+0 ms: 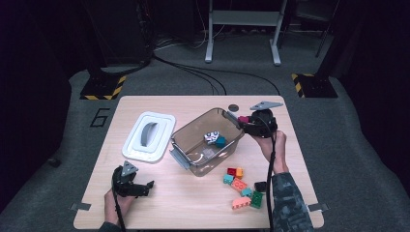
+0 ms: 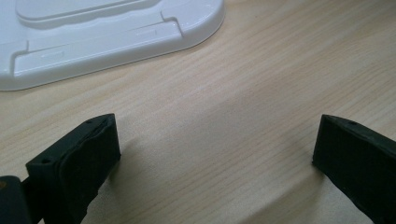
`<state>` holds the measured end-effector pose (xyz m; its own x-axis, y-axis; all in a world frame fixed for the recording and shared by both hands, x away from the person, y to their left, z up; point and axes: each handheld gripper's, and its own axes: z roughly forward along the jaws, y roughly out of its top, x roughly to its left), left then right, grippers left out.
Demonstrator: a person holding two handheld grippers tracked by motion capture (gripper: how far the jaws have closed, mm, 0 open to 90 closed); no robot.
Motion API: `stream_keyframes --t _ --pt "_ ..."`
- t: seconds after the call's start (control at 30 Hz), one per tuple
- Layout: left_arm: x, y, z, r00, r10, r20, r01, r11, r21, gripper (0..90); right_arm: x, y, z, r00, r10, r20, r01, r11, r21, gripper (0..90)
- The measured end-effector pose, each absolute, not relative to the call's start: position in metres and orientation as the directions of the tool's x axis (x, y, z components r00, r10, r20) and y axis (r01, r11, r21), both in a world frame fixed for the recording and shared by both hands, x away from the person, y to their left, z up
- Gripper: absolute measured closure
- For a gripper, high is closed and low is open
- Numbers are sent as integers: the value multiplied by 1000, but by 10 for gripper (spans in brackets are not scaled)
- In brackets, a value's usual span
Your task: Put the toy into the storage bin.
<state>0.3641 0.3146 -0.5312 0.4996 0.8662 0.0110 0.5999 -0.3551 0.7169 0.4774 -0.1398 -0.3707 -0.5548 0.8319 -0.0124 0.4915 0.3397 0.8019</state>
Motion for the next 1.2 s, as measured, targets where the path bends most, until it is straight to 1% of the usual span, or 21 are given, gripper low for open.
stream_keyframes --t 0.1,0.33,0.57,0.6,0.67,0.83,0.97,1.13,1.2 --pt "364 315 -531 501 866 11 600 -356 717 5 481 -128 -373 -584 812 -23 488 373 789 592" --pt "364 315 -531 499 866 11 599 -355 717 5 485 -116 -379 -608 793 -35 506 421 752 592" --pt "364 315 -531 500 866 12 600 -355 717 5 486 -118 -384 -604 795 -63 517 450 728 592" --pt "364 315 -531 500 866 12 600 -355 717 5 487 -119 -385 -610 788 -79 508 466 725 591" --pt "364 315 -531 500 866 11 600 -355 717 5 486 -118 -385 -607 791 -77 512 463 724 591" --pt "364 315 -531 500 866 11 600 -356 717 5 487 -117 -388 -613 782 -109 505 495 707 590" --pt "364 315 -531 500 866 11 600 -355 717 5 485 -116 -389 -605 788 -117 509 495 704 589" --pt "364 315 -531 500 866 12 600 -356 717 5 485 -114 -390 -604 781 -160 489 522 699 585" --pt "364 315 -531 501 866 11 600 -356 716 5 485 -113 -390 -602 781 -163 490 523 697 585"
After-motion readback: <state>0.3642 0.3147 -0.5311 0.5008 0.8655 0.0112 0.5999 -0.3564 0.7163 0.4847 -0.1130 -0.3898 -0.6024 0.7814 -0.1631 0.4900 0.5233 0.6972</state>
